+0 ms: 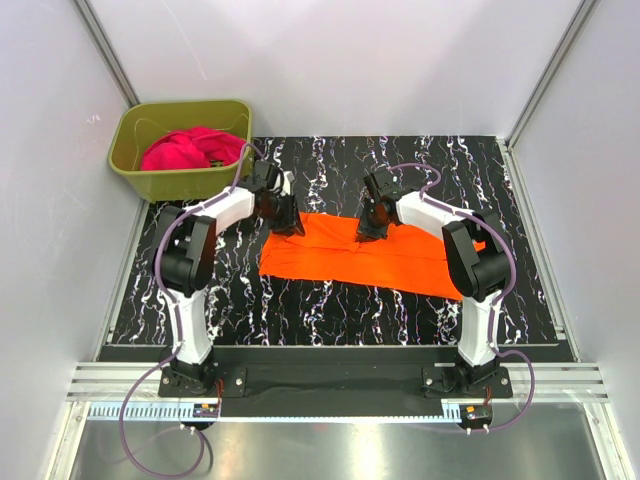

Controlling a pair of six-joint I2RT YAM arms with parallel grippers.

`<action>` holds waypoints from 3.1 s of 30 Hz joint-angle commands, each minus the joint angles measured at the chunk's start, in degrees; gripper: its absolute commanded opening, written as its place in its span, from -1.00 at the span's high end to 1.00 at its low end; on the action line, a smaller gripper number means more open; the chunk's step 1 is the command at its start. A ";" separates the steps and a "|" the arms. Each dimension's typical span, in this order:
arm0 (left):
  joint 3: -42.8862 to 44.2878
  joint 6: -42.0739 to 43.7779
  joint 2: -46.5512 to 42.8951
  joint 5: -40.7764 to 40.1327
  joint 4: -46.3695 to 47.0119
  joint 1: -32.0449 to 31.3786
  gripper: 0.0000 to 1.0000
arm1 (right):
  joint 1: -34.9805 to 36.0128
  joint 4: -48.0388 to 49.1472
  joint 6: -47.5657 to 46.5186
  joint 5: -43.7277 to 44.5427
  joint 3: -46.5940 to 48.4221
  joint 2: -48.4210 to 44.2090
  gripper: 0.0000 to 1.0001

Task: Fold and stack the t-shirts
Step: Fold the tshirt

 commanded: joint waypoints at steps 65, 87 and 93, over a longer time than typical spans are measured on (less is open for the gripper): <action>-0.69 -0.42 1.49 -2.92 3.06 -0.57 0.35 | 0.07 -3.50 -4.00 -17.64 5.93 5.75 0.45; -3.59 -37.05 -18.20 -28.68 -6.79 -13.48 -0.66 | -1.17 -25.65 -11.04 6.97 -4.78 -22.35 -0.99; 4.12 -50.86 -8.37 -32.99 -11.08 -15.68 -0.68 | -1.17 -26.09 -9.46 6.53 -12.25 -31.49 -0.99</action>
